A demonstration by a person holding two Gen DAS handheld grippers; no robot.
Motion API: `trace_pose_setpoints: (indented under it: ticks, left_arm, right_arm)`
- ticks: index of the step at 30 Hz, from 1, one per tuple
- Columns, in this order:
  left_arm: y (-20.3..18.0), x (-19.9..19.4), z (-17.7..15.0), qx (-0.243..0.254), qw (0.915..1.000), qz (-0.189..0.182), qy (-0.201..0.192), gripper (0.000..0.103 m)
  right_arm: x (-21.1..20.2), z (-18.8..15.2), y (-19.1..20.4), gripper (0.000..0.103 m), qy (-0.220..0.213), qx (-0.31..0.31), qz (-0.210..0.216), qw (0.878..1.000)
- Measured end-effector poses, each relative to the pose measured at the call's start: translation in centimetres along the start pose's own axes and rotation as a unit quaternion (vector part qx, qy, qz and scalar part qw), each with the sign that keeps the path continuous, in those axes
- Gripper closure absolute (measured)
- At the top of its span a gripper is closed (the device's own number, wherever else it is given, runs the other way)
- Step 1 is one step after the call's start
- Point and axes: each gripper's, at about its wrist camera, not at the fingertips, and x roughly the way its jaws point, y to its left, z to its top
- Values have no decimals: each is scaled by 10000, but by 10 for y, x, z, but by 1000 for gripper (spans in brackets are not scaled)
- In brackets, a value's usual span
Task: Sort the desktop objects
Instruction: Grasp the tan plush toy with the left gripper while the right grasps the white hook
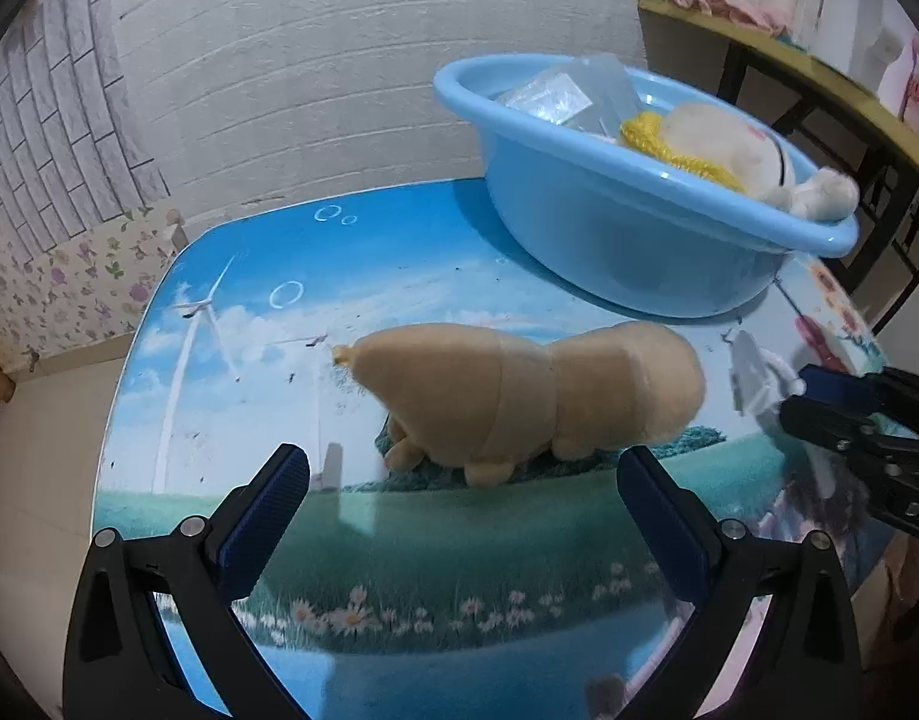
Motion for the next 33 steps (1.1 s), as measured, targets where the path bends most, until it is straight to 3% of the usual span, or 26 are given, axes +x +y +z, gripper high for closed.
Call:
trace_pose_setpoints:
  ticks: [10,15,18,26,29,30,33]
  left_arm:
    - [-8,19,15,214,9997,-10,89,0]
    - [-15,16,17,378,9990,-191,-117,1]
    - [-22,8,18,531,9978,-279,-293,15]
    - [-22,-1,17,627,9969,-337,-350,27]
    - [-17,-6,17,547,9970,-395,-378,38]
    - [-16,-10,16,523,9970,-398,-419,47]
    - [-16,-16,16,493,9964,-554,-416,50]
  right_arm:
    - [9,4,3,66,87,47,30,9999]
    - [10,7,4,66,98,44,36,9999]
    - [8,3,0,66,86,43,38,9999]
    - [8,1,-1,66,99,60,57,9999]
    - [4,2,-1,66,65,73,66,9999]
    - [2,2,-1,66,39,60,72,9999]
    - [-3,4,-1,66,-12,36,75,10000]
